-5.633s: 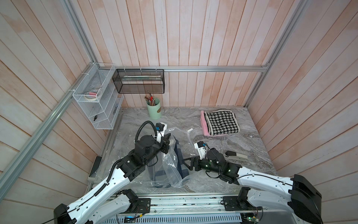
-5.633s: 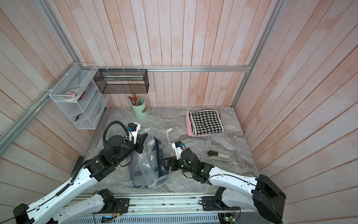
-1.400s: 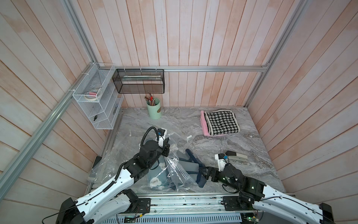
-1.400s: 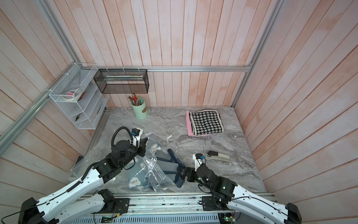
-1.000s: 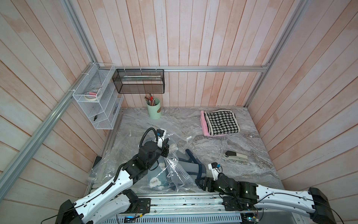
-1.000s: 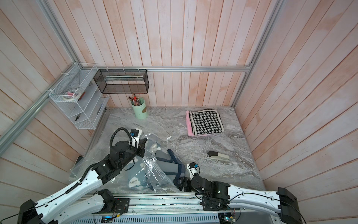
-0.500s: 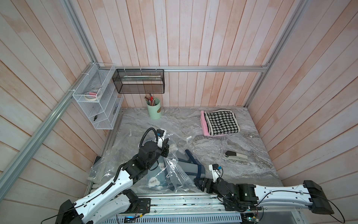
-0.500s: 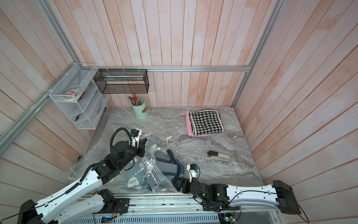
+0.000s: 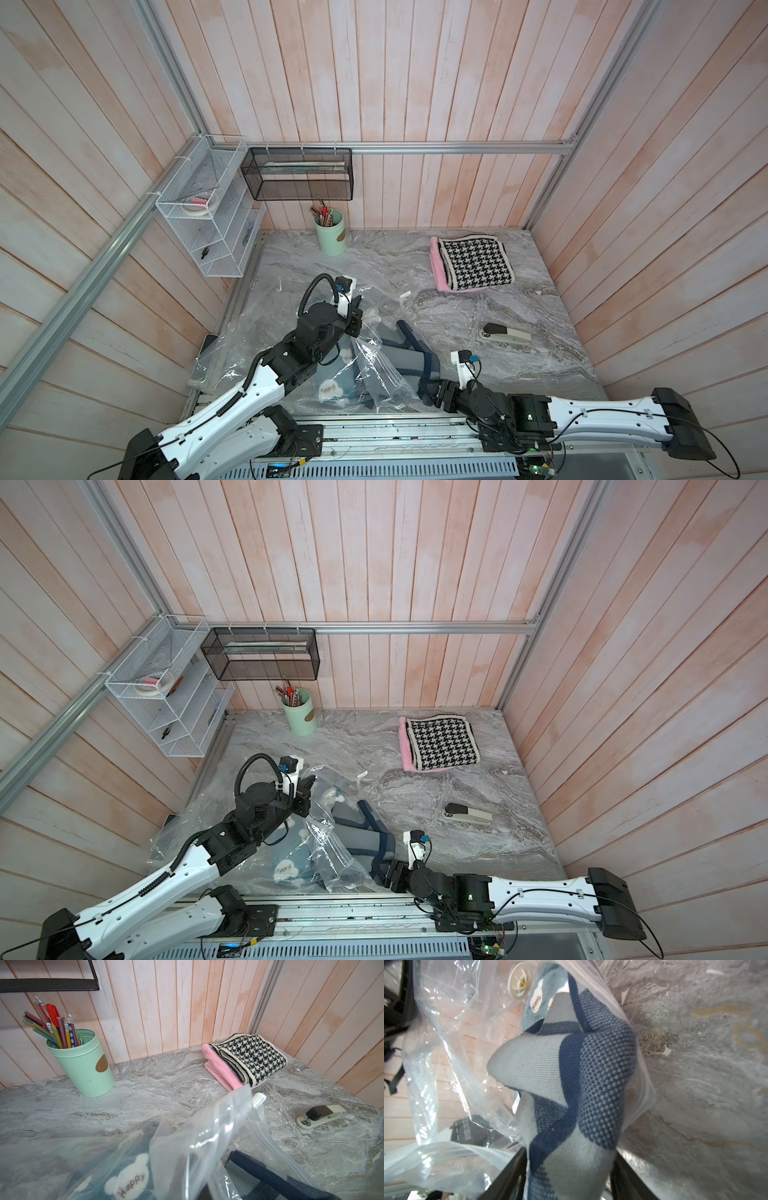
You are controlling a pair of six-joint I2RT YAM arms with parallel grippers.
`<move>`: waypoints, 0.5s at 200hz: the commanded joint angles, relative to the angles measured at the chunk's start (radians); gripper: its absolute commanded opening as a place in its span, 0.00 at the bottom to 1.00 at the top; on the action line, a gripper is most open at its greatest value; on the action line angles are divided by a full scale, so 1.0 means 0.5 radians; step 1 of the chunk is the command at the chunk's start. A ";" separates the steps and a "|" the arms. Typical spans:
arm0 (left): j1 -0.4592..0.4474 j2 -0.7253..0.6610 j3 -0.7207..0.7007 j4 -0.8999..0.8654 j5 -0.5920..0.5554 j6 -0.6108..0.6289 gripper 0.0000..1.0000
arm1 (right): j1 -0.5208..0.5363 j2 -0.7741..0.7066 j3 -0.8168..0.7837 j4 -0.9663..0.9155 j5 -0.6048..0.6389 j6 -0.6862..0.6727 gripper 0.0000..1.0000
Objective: Take the blanket out of the vacuum bag
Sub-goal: Take out the blanket from the vacuum bag.
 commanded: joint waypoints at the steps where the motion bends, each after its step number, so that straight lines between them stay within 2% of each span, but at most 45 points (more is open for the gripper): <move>1: 0.006 0.000 -0.010 0.032 -0.034 0.034 0.00 | 0.006 0.025 0.047 0.051 0.065 -0.038 0.13; 12: 0.007 -0.001 -0.009 0.034 -0.038 0.033 0.00 | -0.005 0.032 0.068 0.052 0.065 -0.075 0.00; 44: 0.006 0.009 -0.019 0.015 -0.044 0.031 0.00 | -0.063 0.009 0.150 0.027 0.050 -0.216 0.00; 100: 0.005 -0.003 -0.040 0.052 -0.032 0.037 0.00 | -0.308 -0.115 0.399 -0.218 -0.073 -0.459 0.00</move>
